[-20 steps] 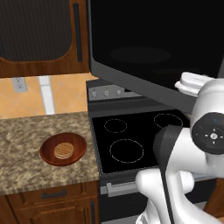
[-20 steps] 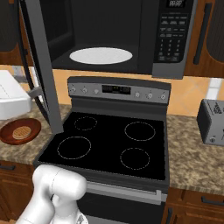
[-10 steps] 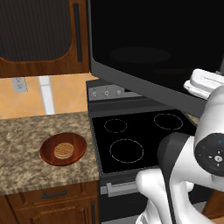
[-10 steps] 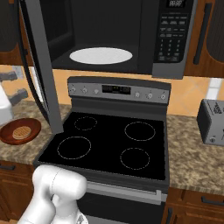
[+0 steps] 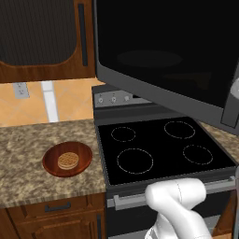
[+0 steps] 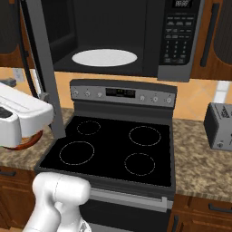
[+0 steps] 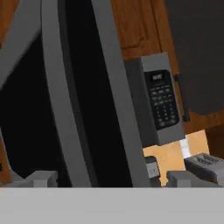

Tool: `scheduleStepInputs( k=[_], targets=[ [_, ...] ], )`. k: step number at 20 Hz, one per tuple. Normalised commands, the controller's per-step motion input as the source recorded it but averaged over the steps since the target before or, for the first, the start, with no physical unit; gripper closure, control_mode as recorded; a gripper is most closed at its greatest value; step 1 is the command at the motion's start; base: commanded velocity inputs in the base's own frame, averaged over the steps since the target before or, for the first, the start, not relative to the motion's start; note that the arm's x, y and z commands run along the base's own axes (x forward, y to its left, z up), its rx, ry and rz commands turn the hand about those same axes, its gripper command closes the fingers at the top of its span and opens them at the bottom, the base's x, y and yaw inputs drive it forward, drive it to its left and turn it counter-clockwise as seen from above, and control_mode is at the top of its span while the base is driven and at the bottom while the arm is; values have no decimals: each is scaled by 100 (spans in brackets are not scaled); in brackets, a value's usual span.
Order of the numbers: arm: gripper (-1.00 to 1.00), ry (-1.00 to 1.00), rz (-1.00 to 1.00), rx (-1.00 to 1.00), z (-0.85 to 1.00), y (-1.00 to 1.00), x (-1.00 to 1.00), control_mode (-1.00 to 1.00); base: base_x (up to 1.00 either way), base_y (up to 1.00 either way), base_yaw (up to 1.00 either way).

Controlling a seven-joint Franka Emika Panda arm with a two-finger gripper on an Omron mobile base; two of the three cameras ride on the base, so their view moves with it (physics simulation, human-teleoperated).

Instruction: Open the microwave, place the bowl with waffle inside the microwave, then close the microwave door and turn it on.

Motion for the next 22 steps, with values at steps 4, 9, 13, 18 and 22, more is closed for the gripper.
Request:
scheduleStepInputs(
  k=[4, 9, 13, 18, 22],
  targets=[
    [-100, 15, 80, 16, -24, -12, 0, -100, 0, 0, 0],
    [-100, 2, 80, 17, -29, -25, 12, -100, 0, 0, 0],
    [-100, 0, 85, 14, -40, -18, 35, -100, 0, 0, 0],
    [-100, -8, 69, 15, -29, -33, 50, -100, 0, 0, 0],
    [-100, -24, 36, 13, 0, -36, 8, -100, 0, 0, 0]
  ],
)
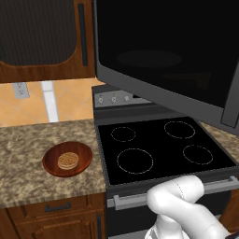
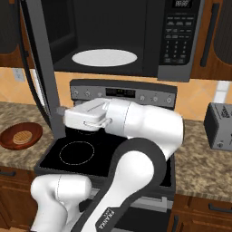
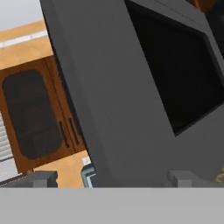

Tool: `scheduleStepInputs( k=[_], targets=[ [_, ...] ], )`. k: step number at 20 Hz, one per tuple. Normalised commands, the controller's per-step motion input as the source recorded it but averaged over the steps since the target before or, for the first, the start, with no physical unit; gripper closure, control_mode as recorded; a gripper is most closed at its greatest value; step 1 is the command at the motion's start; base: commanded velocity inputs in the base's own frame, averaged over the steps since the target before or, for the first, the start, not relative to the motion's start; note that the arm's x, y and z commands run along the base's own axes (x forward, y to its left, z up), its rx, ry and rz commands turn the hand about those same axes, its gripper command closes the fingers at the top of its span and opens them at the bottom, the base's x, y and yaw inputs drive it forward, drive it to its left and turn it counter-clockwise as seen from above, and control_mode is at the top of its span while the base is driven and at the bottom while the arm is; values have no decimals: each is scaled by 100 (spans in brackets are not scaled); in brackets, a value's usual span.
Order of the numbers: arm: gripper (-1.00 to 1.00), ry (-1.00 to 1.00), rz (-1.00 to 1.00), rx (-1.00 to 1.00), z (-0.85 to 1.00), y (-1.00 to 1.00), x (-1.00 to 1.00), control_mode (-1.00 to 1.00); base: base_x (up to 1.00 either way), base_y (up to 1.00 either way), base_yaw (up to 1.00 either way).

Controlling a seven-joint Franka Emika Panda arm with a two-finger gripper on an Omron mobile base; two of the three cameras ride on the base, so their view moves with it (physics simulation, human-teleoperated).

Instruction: Open the microwave, place the bowl with waffle inside the microwave, then close the microwave door and turn it on.

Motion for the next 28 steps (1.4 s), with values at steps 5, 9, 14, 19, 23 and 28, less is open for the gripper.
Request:
scheduleStepInputs(
  k=[5, 9, 14, 19, 23, 28],
  targets=[
    [-100, -4, 5, 5, -3, -22, 28, -100, 0, 0, 0],
    [-100, 0, 13, 4, -21, -20, 94, -100, 0, 0, 0],
    [-100, 0, 22, 4, -21, -9, 91, -100, 0, 0, 0],
    [-100, 17, 15, 0, -5, 12, 93, -100, 0, 0, 0],
    [-100, 11, 8, -1, 0, 41, 35, -100, 0, 0, 0],
    [-100, -6, 0, -9, 0, 87, -55, -100, 0, 0, 0]
  ],
)
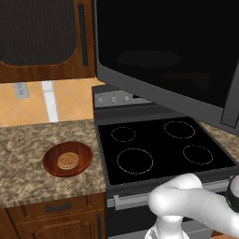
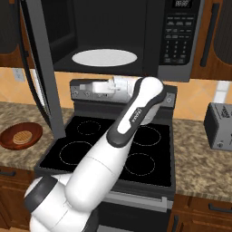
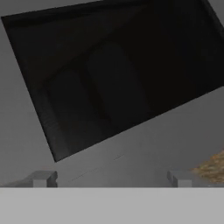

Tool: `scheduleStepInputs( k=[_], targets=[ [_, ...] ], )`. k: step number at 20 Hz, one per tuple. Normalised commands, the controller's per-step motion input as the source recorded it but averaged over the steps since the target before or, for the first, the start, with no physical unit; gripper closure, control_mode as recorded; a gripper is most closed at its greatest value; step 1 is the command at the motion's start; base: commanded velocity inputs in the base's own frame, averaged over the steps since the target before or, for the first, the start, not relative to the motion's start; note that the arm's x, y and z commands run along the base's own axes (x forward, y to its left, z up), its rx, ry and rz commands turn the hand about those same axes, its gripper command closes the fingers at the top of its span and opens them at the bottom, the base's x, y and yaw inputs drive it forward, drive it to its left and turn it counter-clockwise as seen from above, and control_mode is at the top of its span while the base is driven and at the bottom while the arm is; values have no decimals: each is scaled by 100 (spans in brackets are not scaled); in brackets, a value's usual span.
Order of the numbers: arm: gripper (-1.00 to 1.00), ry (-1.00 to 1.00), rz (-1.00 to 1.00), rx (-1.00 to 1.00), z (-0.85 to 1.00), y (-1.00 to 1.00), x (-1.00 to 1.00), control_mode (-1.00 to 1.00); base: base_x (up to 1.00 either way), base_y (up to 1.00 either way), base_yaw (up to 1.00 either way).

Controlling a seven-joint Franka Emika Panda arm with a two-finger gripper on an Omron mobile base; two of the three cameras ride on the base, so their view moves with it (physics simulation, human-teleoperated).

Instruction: Open the microwave, place the bowl with waffle inside the microwave, then close the microwave door and turn it on.

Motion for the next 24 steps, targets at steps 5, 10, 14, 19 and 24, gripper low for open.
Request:
scheduleStepInputs(
  k=[5, 10, 14, 19, 24],
  targets=[
    [-100, -15, 0, -11, 0, 98, -84, -100, 0, 0, 0],
    [-100, -10, 0, -4, 3, 88, -68, -100, 0, 0, 0],
    [-100, -8, 0, 0, 13, 69, -64, -100, 0, 0, 0],
    [-100, -1, -3, 0, 13, 48, -9, -100, 0, 0, 0],
    [-100, 0, -5, 0, 10, 35, -1, -100, 0, 0, 0]
  ],
)
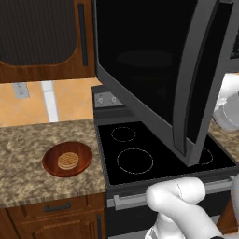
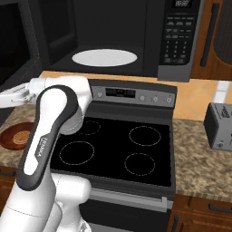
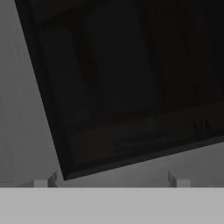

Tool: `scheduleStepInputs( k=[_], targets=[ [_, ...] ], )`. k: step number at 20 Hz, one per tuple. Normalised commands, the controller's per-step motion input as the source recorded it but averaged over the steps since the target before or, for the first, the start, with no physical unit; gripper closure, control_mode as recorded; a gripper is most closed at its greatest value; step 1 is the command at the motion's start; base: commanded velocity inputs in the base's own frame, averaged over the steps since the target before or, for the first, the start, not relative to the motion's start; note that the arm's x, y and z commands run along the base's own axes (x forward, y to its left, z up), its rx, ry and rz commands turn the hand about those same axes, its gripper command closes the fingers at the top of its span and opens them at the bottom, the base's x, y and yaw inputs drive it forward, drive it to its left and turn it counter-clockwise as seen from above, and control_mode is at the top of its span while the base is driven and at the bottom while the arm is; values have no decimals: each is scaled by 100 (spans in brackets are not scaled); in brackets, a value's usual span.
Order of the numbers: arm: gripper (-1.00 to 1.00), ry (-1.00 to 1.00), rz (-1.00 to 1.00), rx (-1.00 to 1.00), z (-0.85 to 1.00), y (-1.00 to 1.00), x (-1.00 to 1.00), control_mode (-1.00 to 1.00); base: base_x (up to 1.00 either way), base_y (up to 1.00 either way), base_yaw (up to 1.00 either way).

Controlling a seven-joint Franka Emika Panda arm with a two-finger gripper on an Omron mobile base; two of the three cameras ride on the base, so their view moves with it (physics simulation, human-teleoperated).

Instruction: Open the microwave, place the bowl with waffle inside the microwave, then close the microwave door and turn it on.

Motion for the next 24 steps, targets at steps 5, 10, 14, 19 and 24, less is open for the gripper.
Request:
scheduleStepInputs(
  k=[5, 10, 14, 19, 24],
  targets=[
    [-100, 0, -4, 0, 1, 38, 0, -100, 0, 0, 0],
    [-100, 0, -2, 0, 0, 45, 0, -100, 0, 0, 0],
    [-100, 3, -3, 0, 0, 30, 0, -100, 0, 0, 0],
    [-100, 24, -4, 2, 3, -52, 18, -100, 0, 0, 0],
    [-100, 32, -17, 2, -27, -74, 89, -100, 0, 0, 0]
  ],
)
